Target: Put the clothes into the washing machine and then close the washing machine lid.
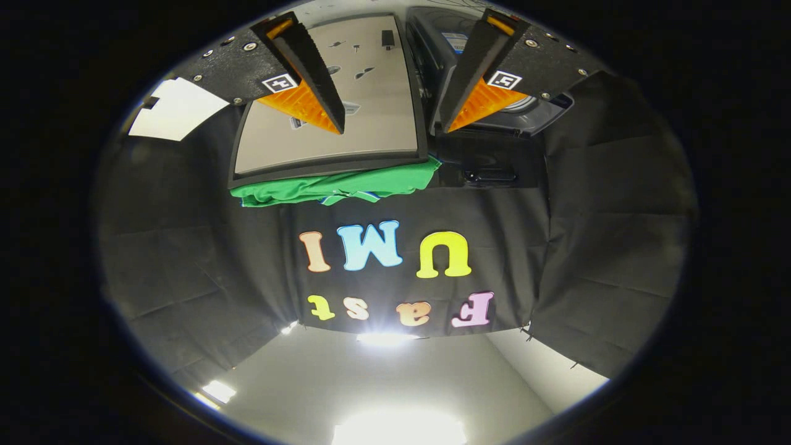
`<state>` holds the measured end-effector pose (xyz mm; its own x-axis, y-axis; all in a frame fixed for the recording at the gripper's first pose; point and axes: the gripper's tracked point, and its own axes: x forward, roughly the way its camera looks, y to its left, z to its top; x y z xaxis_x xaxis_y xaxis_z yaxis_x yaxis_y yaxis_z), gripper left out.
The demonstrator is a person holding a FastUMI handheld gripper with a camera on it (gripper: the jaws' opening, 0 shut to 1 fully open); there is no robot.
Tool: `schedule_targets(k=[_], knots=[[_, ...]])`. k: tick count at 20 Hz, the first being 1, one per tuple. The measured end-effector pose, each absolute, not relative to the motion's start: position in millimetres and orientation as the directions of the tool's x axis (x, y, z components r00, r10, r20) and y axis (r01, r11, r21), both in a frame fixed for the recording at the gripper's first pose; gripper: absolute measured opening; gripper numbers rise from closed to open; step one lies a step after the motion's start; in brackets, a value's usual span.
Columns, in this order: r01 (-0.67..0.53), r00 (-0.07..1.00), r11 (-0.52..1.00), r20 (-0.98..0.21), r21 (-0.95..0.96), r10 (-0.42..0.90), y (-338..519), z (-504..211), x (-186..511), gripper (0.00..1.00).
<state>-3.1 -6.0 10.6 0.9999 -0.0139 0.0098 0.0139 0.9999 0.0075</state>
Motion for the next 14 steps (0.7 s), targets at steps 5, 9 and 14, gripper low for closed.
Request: schedule_targets(k=[5,9,14], knots=[[0.025,0.999,1.0,0.021,-0.009,-0.025,-11,10,-4,0.95],[0.023,1.0,1.0,0.006,-0.009,-0.023,-11,8,-6,0.95],[0.007,1.0,1.0,0.01,-0.006,-0.007,-11,22,-5,0.95]])
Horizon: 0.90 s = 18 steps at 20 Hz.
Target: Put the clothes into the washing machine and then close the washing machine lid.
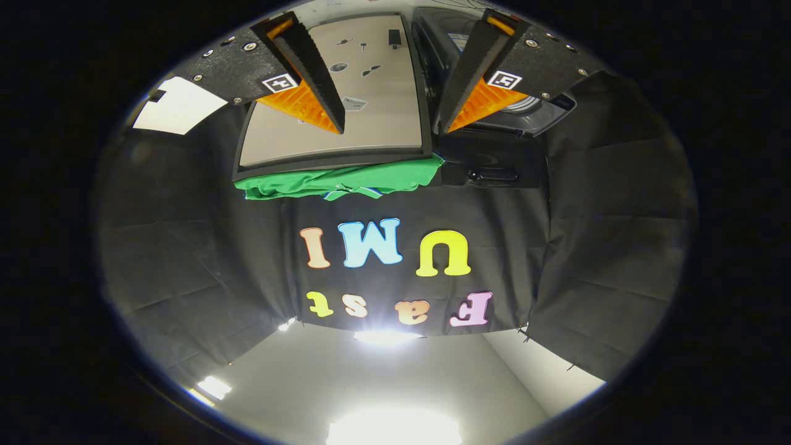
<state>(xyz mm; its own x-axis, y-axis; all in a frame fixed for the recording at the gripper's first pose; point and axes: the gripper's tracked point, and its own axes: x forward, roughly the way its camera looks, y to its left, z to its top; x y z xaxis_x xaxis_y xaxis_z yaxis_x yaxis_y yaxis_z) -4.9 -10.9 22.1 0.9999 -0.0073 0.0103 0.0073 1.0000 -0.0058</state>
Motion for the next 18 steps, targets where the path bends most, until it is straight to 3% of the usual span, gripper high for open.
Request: schedule_targets(k=[18], knots=[[0.064,0.996,0.997,0.059,-0.045,-0.061,-73,121,91,0.95]])
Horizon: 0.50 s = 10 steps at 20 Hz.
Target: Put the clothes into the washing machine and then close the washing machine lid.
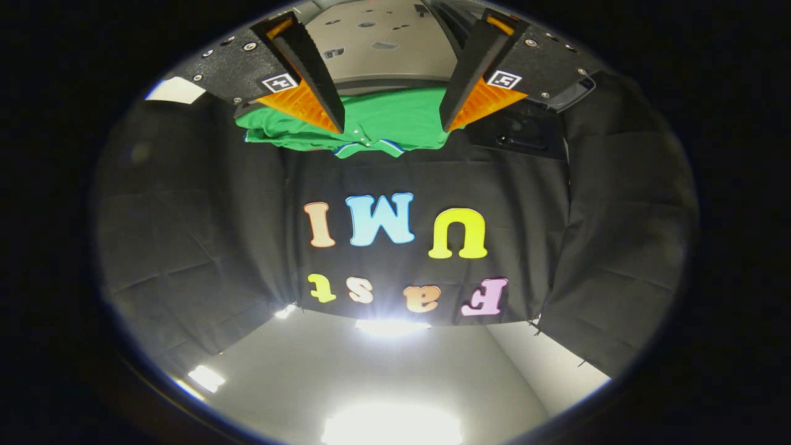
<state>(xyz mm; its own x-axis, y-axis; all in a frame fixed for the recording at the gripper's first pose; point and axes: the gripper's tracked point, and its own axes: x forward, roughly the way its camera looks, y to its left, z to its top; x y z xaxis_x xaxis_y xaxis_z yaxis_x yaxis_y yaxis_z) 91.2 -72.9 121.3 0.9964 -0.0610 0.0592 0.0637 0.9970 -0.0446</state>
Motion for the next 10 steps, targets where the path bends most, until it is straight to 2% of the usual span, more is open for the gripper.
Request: schedule_targets(k=[6,10], knots=[[0.103,0.994,0.994,0.023,-0.02,-0.103,-109,148,138,0.95],[0.058,0.997,0.998,-0.057,0.007,-0.057,-118,148,174,0.96]])
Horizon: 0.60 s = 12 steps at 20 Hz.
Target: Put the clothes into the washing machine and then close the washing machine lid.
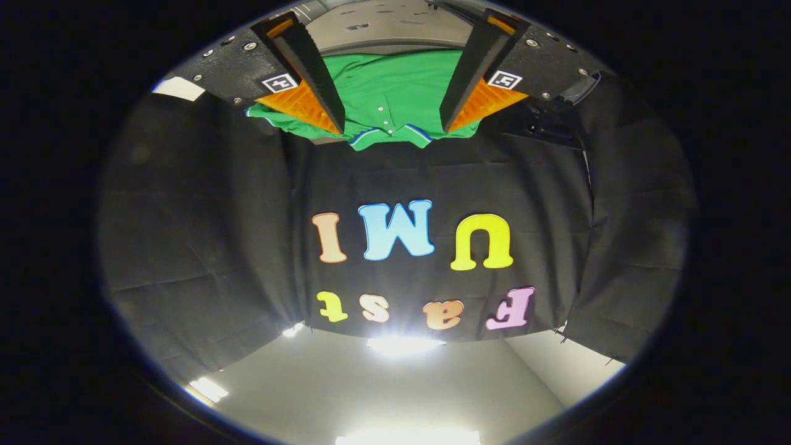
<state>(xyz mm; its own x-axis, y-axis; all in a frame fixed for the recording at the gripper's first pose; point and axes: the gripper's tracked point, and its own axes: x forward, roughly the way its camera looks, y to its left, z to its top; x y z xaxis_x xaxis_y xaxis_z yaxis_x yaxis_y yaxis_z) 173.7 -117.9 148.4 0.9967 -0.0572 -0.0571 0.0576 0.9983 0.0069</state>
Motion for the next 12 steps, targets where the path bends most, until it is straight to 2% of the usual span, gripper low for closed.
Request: schedule_targets(k=[5,12], knots=[[0.029,0.994,0.999,-0.107,0.016,-0.027,-127,149,211,0.95],[-0.01,0.97,1.0,-0.242,-0.029,0.003,-130,127,259,0.96]])
